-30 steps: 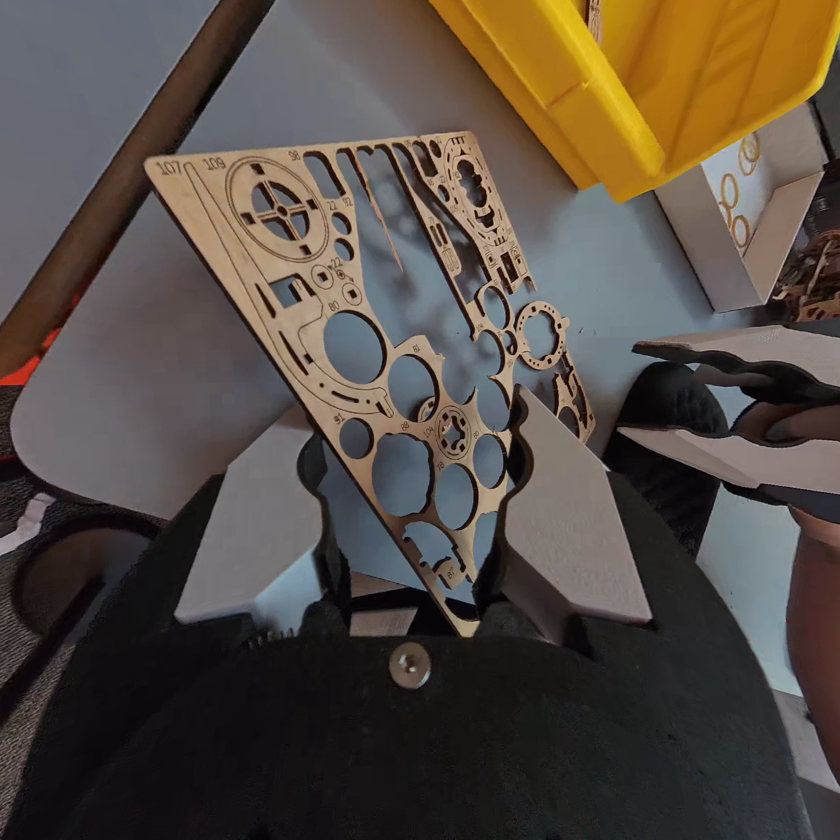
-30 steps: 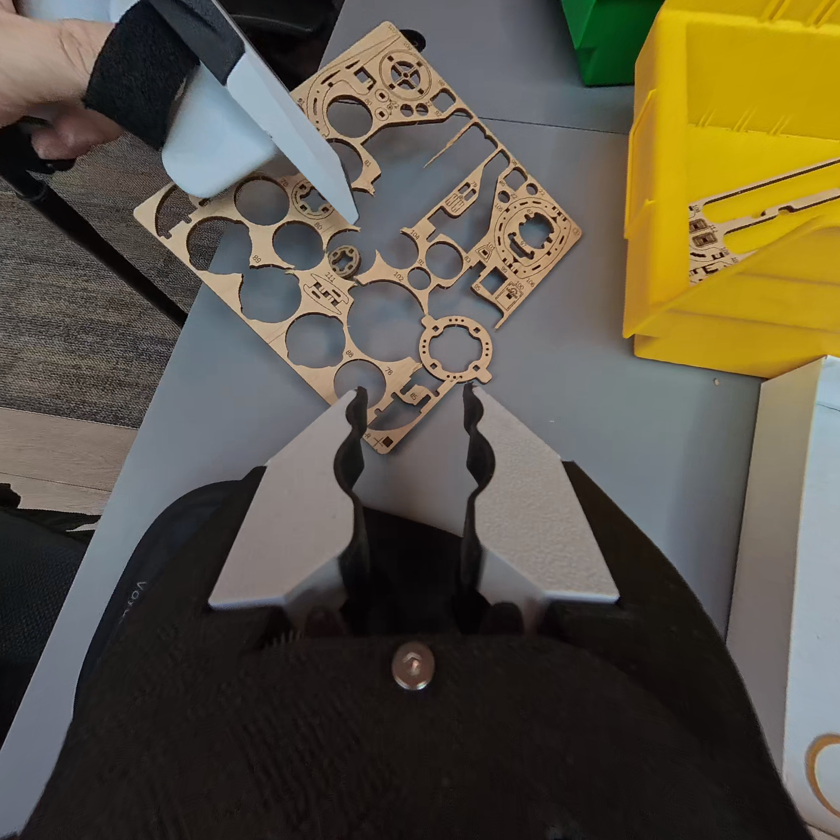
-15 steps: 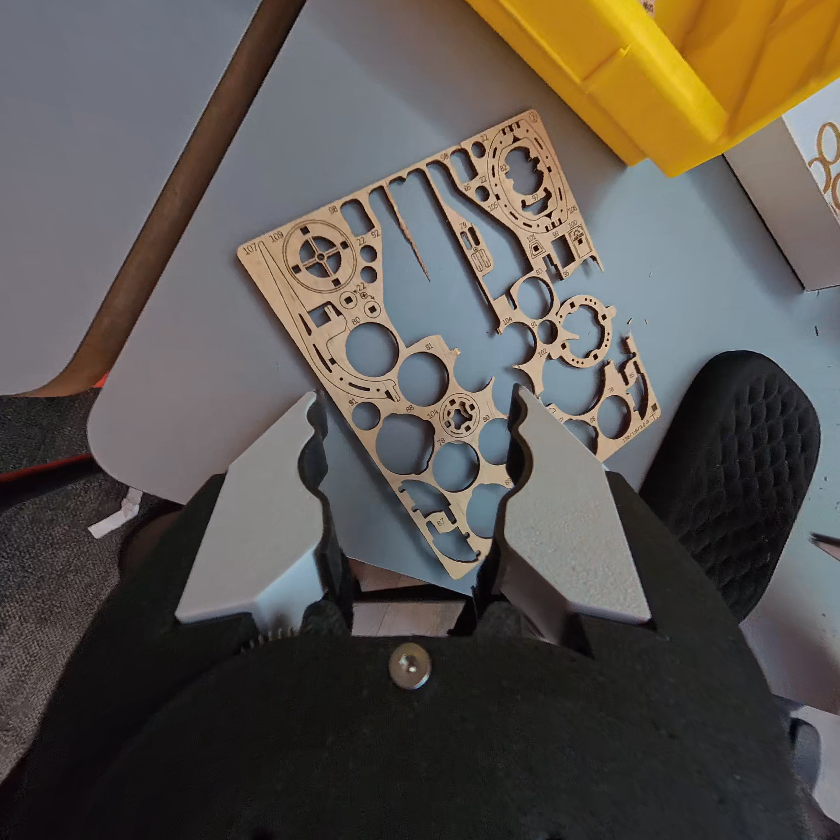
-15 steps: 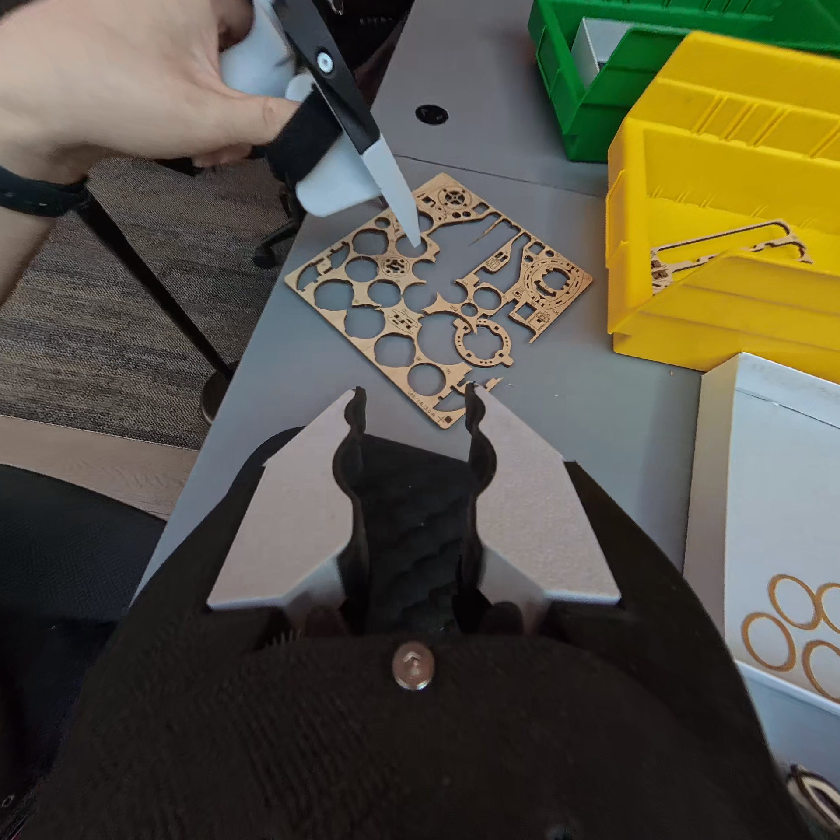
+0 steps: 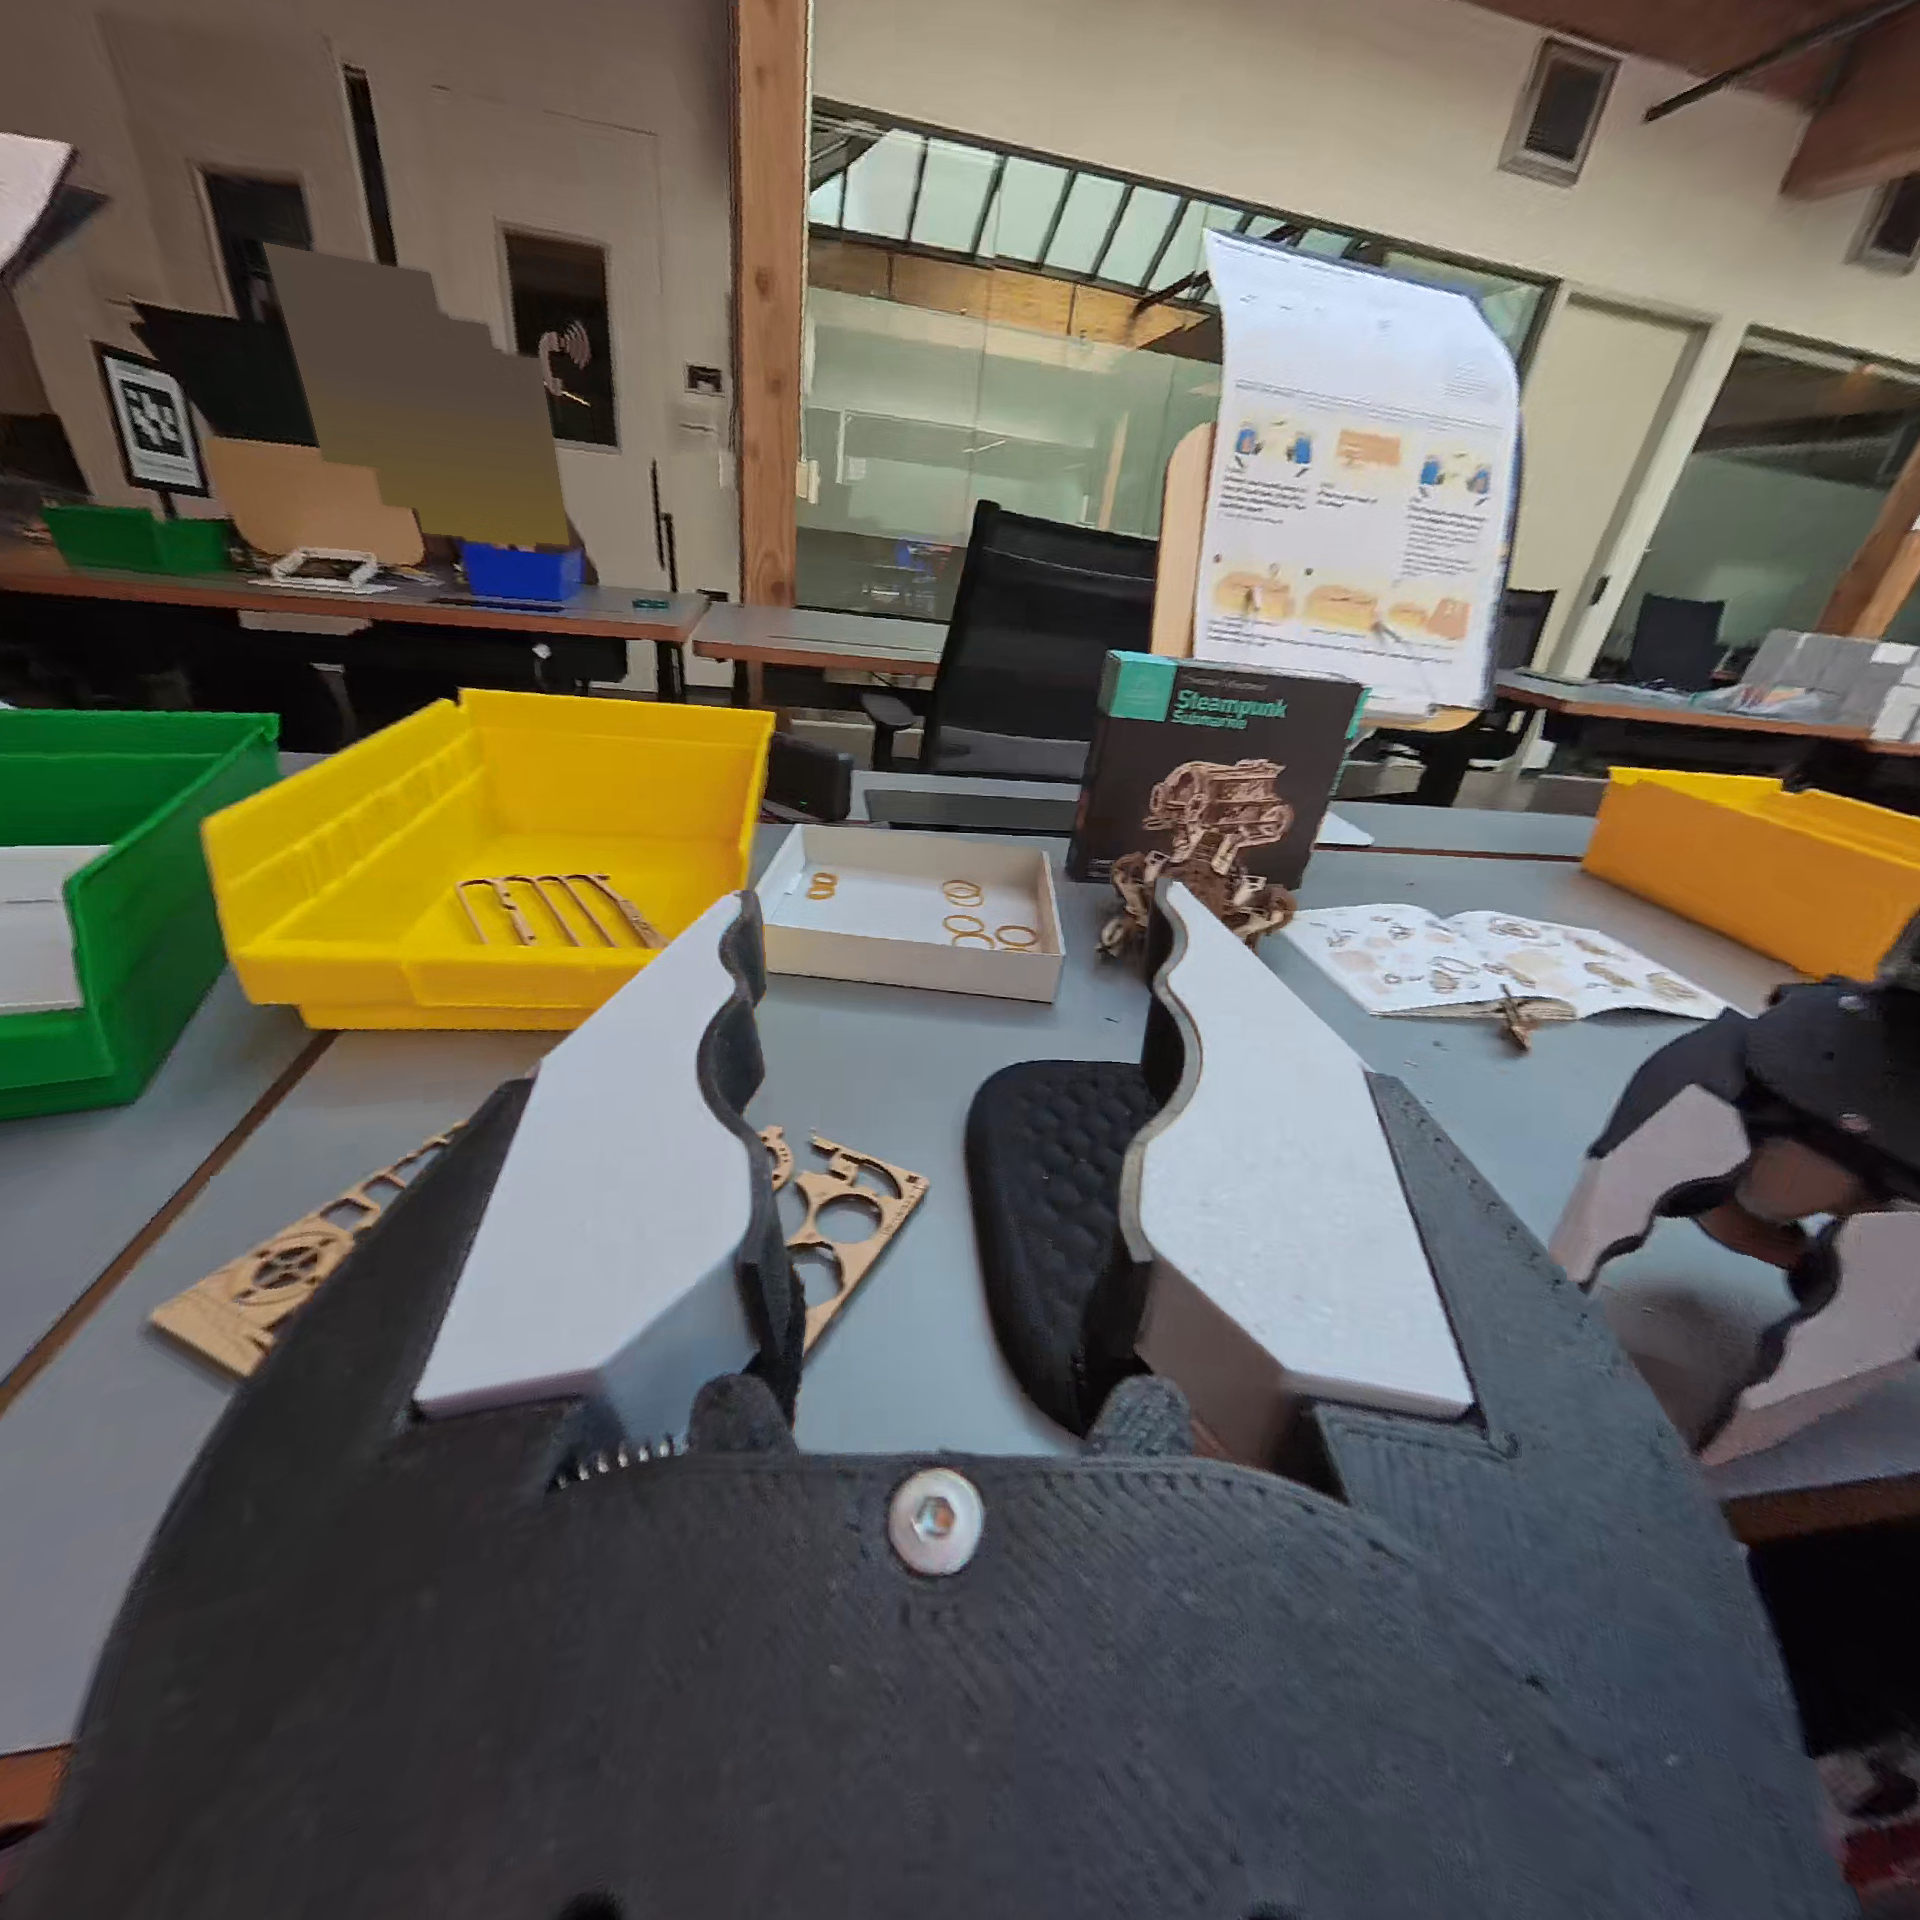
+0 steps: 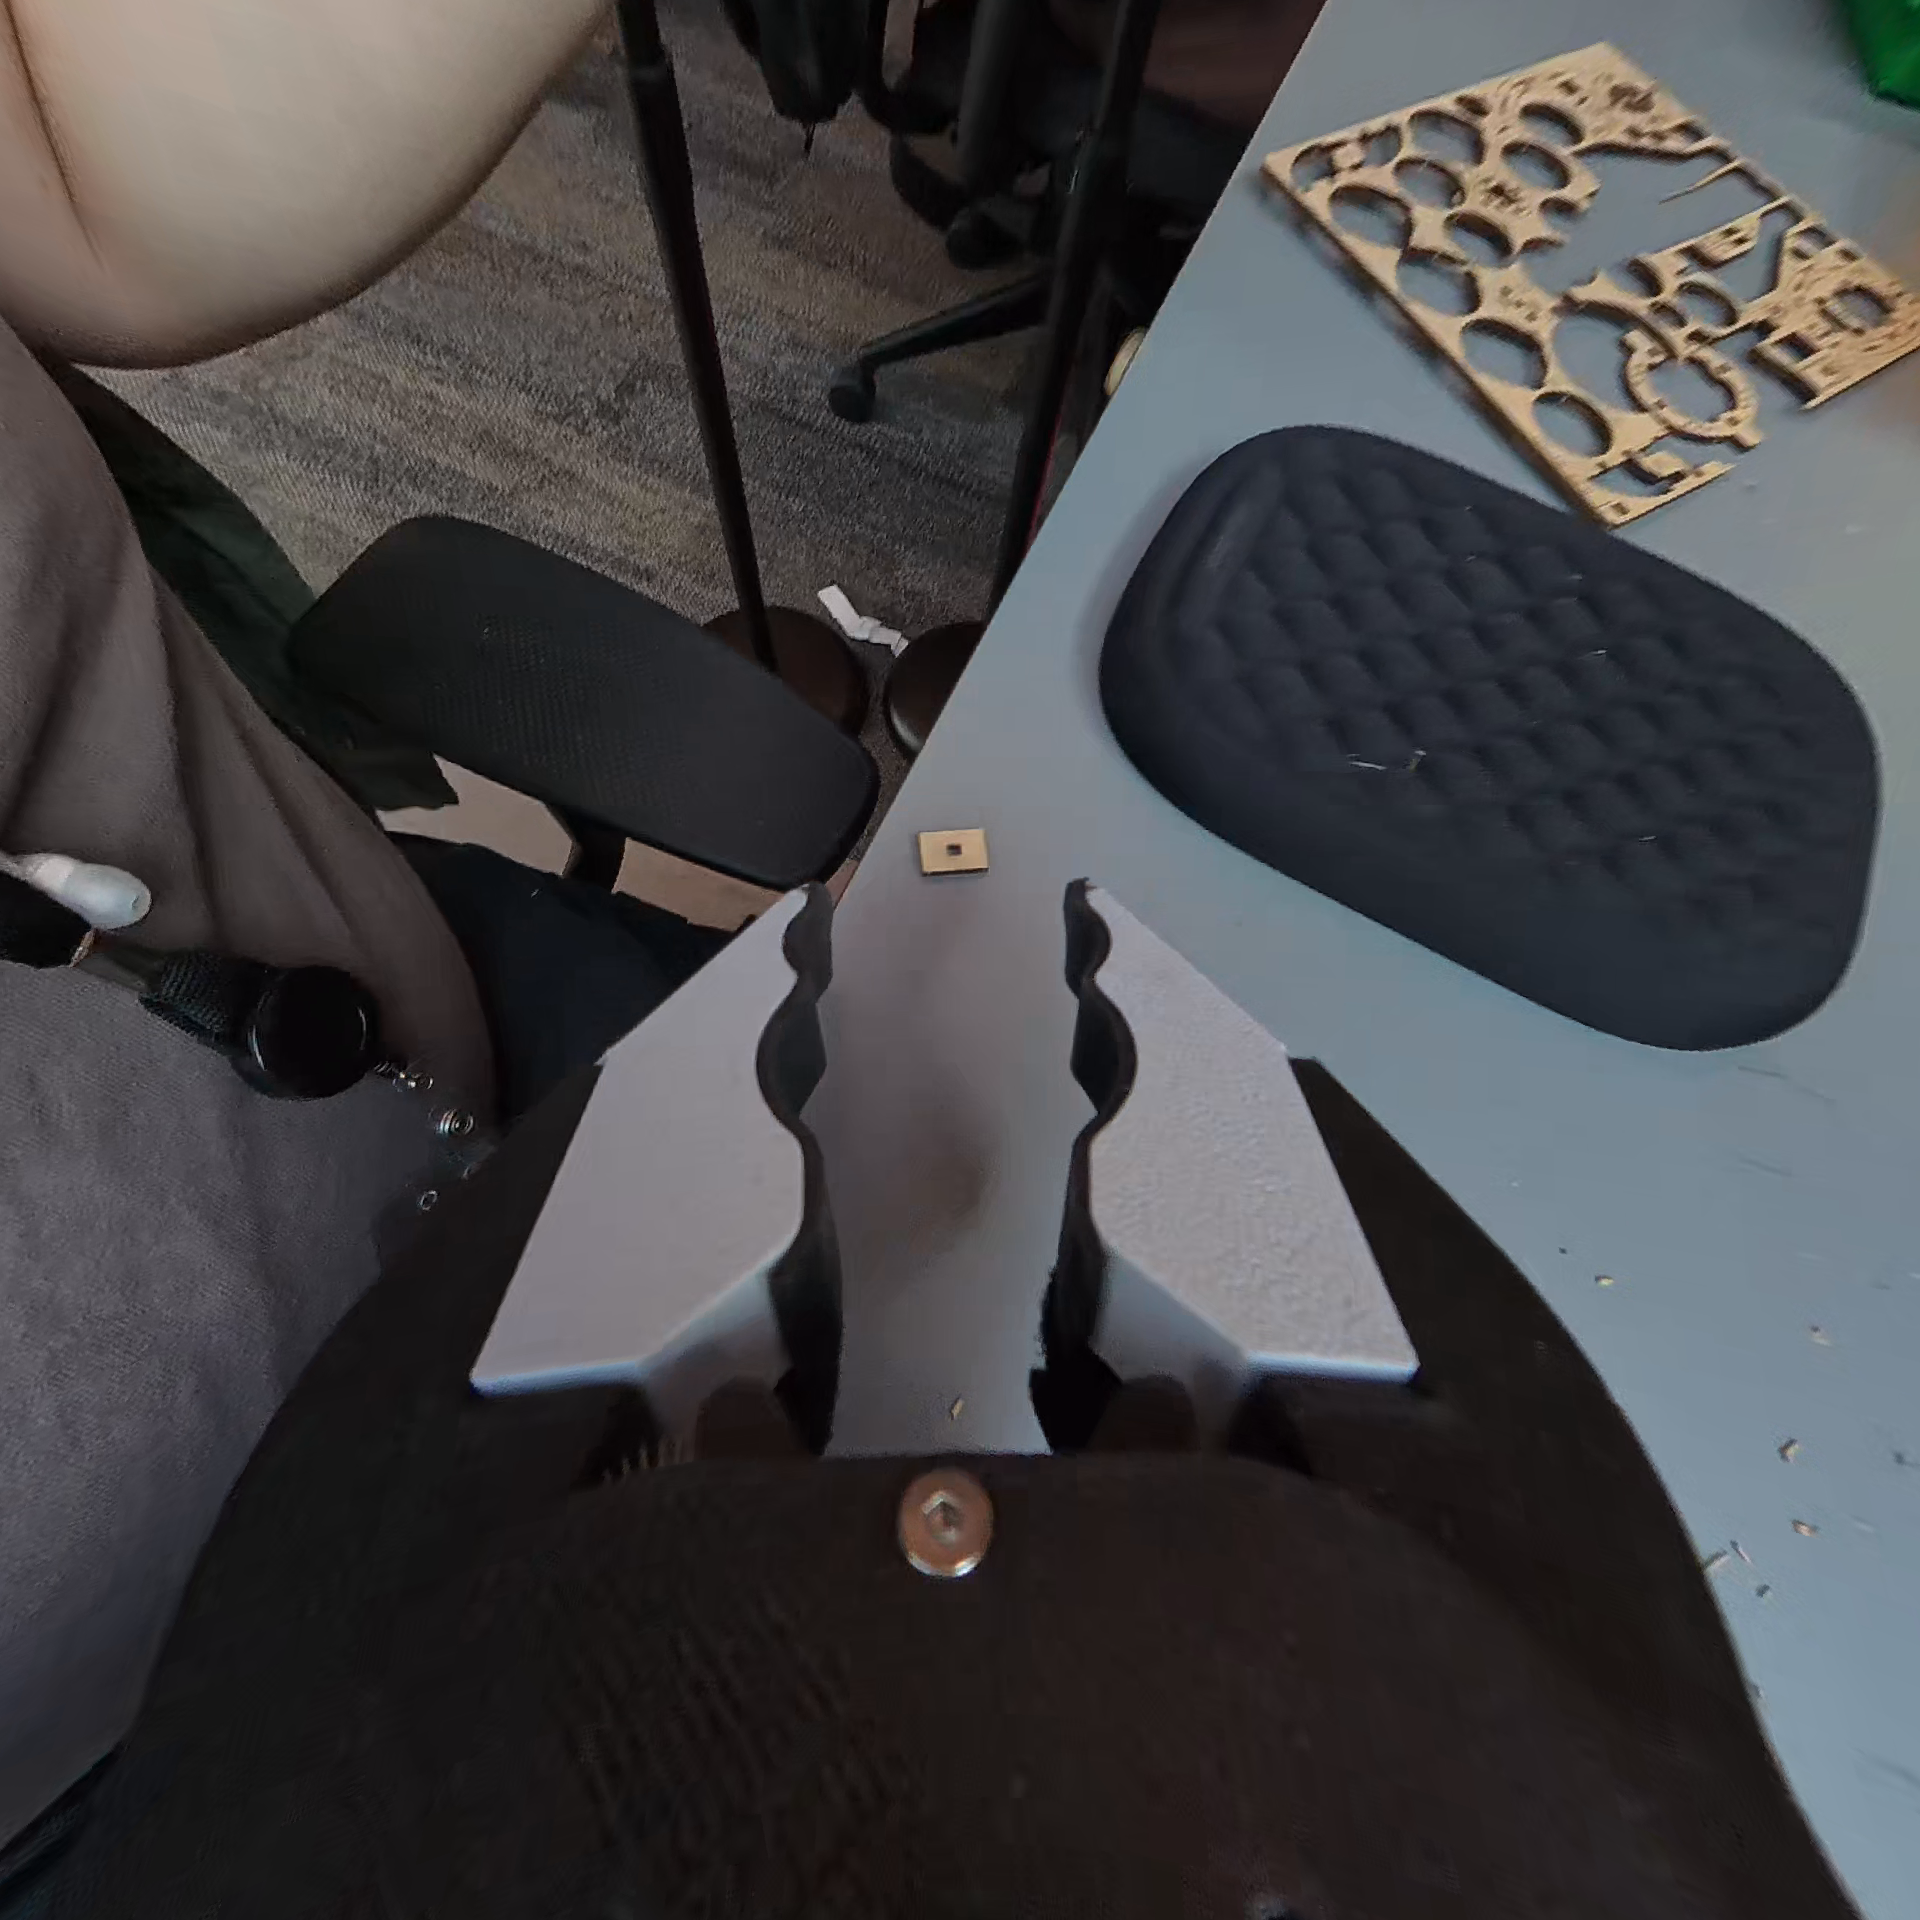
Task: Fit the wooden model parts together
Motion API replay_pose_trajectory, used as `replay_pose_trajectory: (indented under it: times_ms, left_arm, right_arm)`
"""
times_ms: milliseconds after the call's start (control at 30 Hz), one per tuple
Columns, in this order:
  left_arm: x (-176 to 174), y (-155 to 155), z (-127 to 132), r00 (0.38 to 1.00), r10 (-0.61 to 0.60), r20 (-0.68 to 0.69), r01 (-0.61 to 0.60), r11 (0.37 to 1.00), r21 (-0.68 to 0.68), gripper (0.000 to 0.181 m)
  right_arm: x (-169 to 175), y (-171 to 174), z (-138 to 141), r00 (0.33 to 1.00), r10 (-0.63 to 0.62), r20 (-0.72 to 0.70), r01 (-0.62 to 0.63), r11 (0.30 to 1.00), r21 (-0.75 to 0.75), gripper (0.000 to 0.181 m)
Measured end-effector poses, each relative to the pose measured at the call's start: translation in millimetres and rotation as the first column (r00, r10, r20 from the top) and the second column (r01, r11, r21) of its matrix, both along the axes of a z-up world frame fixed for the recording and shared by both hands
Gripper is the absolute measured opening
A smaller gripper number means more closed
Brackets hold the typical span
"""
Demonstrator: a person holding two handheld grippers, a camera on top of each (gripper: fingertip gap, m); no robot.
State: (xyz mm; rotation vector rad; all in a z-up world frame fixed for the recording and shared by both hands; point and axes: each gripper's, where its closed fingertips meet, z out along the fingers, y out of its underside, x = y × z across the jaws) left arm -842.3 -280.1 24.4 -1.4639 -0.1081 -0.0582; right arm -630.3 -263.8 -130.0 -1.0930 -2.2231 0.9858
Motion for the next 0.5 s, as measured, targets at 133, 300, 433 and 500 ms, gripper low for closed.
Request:
replay_pose_trajectory:
  times_ms: [133,300,433,500]
  left_arm:
    - [24.5,3.8,10.2,0.997,-0.071,-0.014,0.071,0.997,0.018,0.072]
    - [43.4,8.2,17.2,0.991,-0.101,-0.083,0.099,0.995,-0.023,0.072]
    - [52.5,9.7,18.5,0.988,-0.132,-0.077,0.131,0.991,-0.022,0.070]
    - [69.9,12.9,12.5,0.972,-0.225,-0.064,0.222,0.974,-0.051,0.065]
  right_arm:
    - [-8.6,-4.7,-13.7,0.999,0.019,0.050,-0.021,0.998,0.051,0.033]
    - [-19.9,-8.7,-22.9,0.993,0.034,0.115,-0.038,0.999,0.033,0.029]
    - [-16.8,-6.2,-24.1,0.986,0.019,0.167,-0.021,1.000,0.009,0.013]
    - [-11.2,3.8,-18.3,0.989,-0.017,0.146,0.014,1.000,0.020,0.013]
